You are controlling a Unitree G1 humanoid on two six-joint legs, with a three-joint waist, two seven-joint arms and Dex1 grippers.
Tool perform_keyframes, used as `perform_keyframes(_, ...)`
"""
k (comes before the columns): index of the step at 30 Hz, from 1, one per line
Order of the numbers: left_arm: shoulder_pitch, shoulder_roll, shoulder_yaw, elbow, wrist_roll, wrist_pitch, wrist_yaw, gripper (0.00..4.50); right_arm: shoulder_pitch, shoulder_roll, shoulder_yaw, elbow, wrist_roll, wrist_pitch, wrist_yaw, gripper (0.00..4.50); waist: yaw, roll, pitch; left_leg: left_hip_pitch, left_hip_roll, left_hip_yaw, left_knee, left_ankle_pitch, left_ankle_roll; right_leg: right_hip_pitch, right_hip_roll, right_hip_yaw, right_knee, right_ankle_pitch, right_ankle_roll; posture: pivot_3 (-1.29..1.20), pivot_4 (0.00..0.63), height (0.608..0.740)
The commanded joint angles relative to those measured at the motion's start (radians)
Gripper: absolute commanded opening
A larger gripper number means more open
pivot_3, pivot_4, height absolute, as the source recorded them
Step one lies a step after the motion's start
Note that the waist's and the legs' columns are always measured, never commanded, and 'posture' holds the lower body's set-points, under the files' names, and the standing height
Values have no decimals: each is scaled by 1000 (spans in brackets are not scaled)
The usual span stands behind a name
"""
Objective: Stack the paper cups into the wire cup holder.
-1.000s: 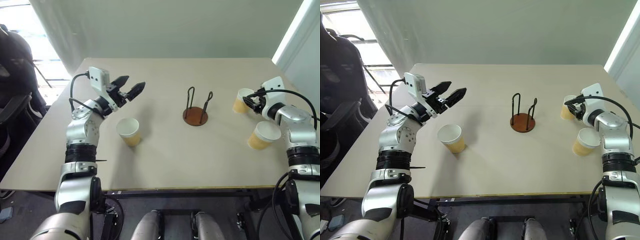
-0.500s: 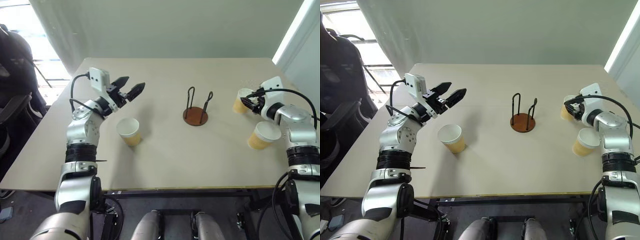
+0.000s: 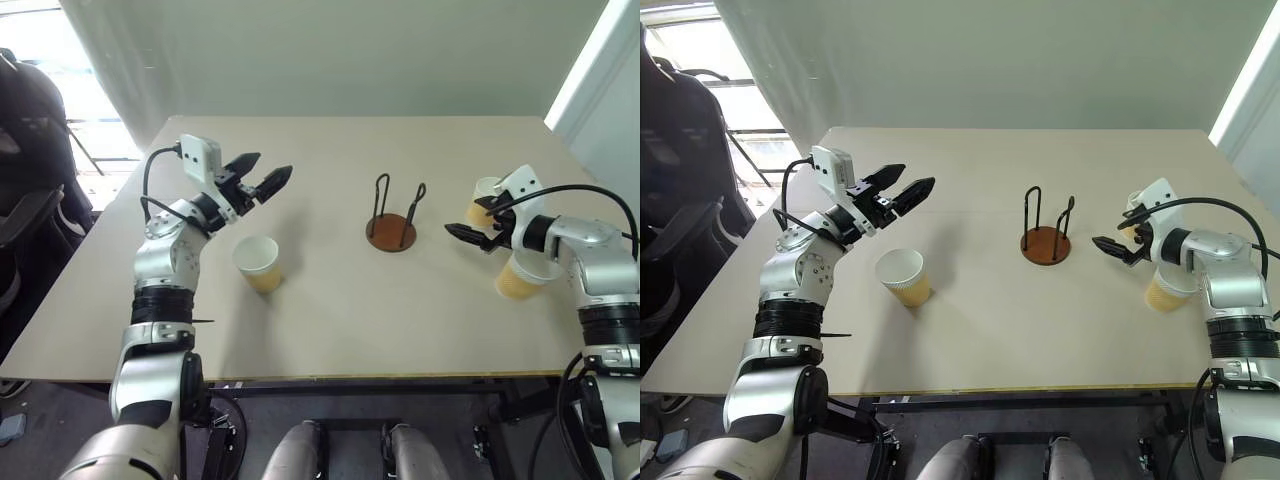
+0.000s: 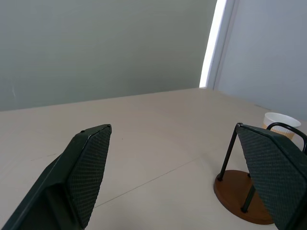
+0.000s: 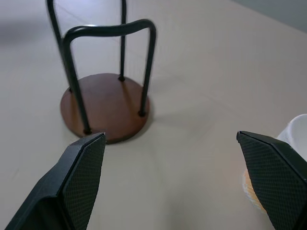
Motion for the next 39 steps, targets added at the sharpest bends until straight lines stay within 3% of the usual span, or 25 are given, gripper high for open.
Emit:
perform_keyframes(1,-29,4,3,-4,7,-23,-3,4500,2,10,17,-74,31,27,39,4478,0,0,0,0,0,0,0,0,0,0,0,0,0,0,0,0,150,740)
perform_keyframes(13,-29,13,4,-10,7,-22,-5,4500,-40,117,94,-11,-40,-19,-40,4478,0,0,0,0,0,0,0,1,2,0,0,0,0,0,0,0,150,740)
perform_keyframes(39,-33,20,1,-17,17,-12,-9,4500,-133,227,120,81,-77,-71,-88,4478,-1,0,0,0,0,0,0,0,0,0,0,0,0,1,-1,0,150,740)
